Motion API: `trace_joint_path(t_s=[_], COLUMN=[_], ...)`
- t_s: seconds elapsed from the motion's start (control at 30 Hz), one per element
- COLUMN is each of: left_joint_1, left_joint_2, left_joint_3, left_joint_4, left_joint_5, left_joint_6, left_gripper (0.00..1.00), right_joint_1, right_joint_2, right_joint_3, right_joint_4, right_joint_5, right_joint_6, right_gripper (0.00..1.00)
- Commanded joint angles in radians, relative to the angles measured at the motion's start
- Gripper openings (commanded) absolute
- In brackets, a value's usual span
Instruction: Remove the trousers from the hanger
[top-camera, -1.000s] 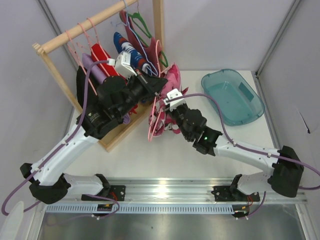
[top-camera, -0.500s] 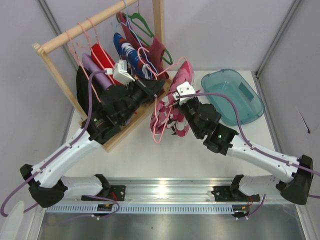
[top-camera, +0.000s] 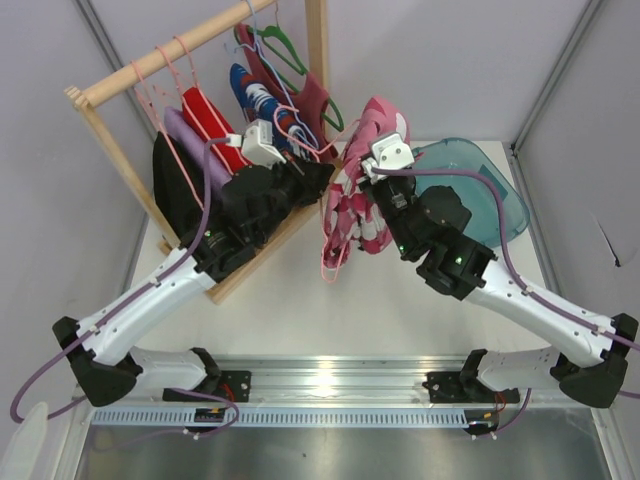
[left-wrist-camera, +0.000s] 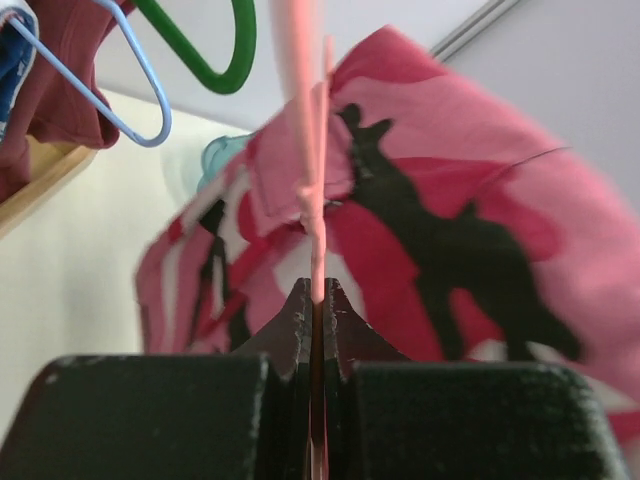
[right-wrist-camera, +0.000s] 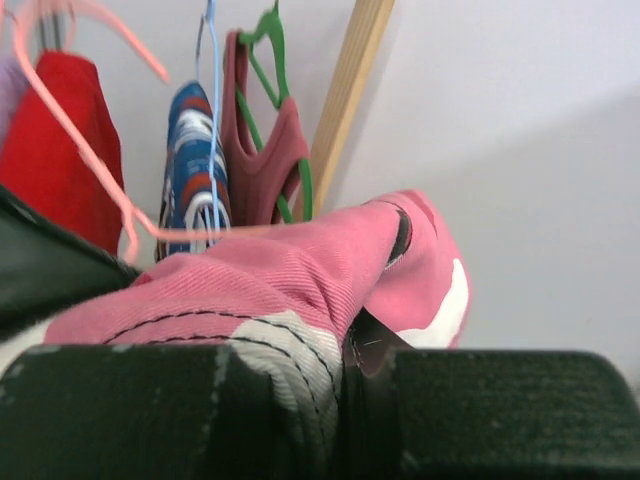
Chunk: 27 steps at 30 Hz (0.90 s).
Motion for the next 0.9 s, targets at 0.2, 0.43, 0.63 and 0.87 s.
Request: trace_joint_path(t_s=[0.2,0.43,0.63,0.87], left_joint_1=[-0.008,-0.008,-0.007,-0.005], left_joint_2=[0.024,-0.029,-0.076,-0.09], left_joint_3=[0.041,-0.019,-0.092,-0.139], left_joint_4=[-0.094,-0.103,-0.134,-0.137], left_joint_5=[0.05,0.063,0.007,0.004], left_joint_6=[0.12,0.14,0.168,0.191], left_gripper=[0.0,0.0,0.0,0.0], right_joint_1=[0.019,-0.12,-0.387,-0.553], right_joint_2=[-0.116,-0.11,-0.073,-0.067], right_joint_3=[0.127,0.149,0.214,0.227], right_joint_4=[0.176,0.173,0.044,0.042], right_joint_5=[-0.146,-0.068,-0.105,-0.186], right_joint_6=[0.022,0.051,0.172,0.168], right_gripper=[0.0,0.0,0.0,0.0])
